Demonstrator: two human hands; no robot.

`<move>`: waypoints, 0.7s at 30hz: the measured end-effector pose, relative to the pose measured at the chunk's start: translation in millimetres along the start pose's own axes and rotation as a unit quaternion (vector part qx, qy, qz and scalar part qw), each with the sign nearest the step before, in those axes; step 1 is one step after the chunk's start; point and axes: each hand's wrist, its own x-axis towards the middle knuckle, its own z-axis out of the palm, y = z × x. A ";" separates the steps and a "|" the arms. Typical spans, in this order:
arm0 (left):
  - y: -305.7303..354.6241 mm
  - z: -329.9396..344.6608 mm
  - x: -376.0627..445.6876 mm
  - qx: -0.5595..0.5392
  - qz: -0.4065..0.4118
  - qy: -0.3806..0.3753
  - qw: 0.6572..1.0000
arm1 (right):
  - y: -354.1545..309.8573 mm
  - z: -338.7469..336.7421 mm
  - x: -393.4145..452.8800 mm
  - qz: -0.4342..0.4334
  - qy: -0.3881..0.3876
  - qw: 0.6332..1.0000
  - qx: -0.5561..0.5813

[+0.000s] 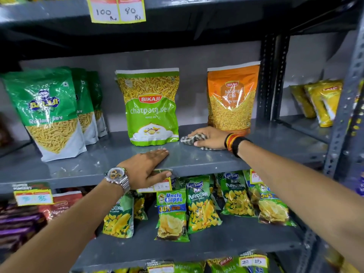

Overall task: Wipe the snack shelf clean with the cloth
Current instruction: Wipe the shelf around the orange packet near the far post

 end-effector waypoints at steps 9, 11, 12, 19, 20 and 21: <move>0.9 -2.5 -1.3 0.002 -0.010 -0.010 1.000 | -26.7 -27.8 -86.7 -0.053 -0.044 0.991 0.114; 2.4 -3.1 -0.9 0.000 -0.012 -0.014 1.000 | -10.2 -43.4 -80.2 -0.025 0.030 0.992 0.118; 3.5 -2.9 -1.2 0.001 -0.013 -0.015 1.000 | -1.8 -45.4 -76.2 -0.004 0.053 0.994 0.099; 7.4 -3.3 -4.5 0.001 -0.015 -0.013 1.000 | 5.8 -21.4 -91.7 0.030 0.000 0.996 0.082; 6.3 -1.8 -4.4 -0.002 -0.013 -0.013 1.000 | 2.9 -25.7 -98.7 0.029 -0.029 0.994 0.098; 4.7 -0.8 -4.3 -0.007 -0.012 -0.013 1.000 | 2.6 -32.1 -103.6 0.030 -0.042 0.992 0.117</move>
